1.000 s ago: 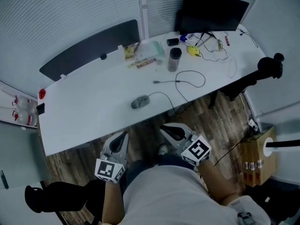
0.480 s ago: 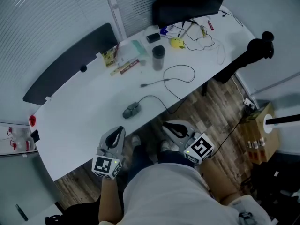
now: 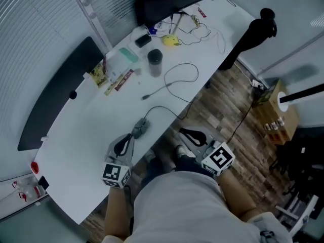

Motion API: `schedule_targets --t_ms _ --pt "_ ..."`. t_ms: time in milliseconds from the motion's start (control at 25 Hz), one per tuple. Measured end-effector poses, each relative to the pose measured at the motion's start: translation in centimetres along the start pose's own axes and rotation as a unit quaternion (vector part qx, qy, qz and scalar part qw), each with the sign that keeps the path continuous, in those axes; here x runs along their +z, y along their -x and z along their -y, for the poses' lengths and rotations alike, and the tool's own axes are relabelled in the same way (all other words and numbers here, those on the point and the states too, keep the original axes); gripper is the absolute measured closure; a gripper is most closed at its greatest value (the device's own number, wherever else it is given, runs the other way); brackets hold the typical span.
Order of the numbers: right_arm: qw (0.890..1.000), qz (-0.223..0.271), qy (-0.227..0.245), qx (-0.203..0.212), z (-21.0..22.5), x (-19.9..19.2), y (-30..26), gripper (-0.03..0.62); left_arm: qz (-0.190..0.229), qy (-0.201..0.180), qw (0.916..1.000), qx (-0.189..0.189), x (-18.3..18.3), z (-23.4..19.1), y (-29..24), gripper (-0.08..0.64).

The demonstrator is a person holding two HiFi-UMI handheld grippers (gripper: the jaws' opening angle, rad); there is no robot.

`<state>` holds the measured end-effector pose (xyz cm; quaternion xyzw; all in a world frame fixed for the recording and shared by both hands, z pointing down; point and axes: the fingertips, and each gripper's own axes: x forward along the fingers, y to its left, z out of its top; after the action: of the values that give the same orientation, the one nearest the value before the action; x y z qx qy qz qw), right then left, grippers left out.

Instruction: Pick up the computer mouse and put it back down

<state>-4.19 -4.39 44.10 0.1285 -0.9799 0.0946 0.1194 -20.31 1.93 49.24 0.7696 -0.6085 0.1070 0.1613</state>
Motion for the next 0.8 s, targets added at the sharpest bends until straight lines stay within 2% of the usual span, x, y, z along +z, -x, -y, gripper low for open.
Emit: schedule_targets --t_ms 160,280,520,800 --pt "0.999 -0.005 -0.006 -0.040 0.6 -0.1 0.3 0.568 -0.025 -0.008 0.9991 -0.034 -1.9 -0.9 -2.2 0.539" --pt "0.997 -0.010 -0.014 -0.074 1.1 -0.4 1.3 0.568 -0.047 -0.016 0.9971 -0.059 -3.5 -0.9 -3.8 0.435" --pt "0.990 -0.018 -0.029 -0.134 2.0 -1.6 3.1 0.568 -0.099 -0.037 0.9899 -0.094 -7.7 -0.9 -6.3 0.346" --pt "0.981 -0.026 -0.046 -0.189 1.8 -2.7 5.8 0.568 -0.154 -0.062 0.9799 -0.111 -12.7 -1.2 -8.6 0.276"
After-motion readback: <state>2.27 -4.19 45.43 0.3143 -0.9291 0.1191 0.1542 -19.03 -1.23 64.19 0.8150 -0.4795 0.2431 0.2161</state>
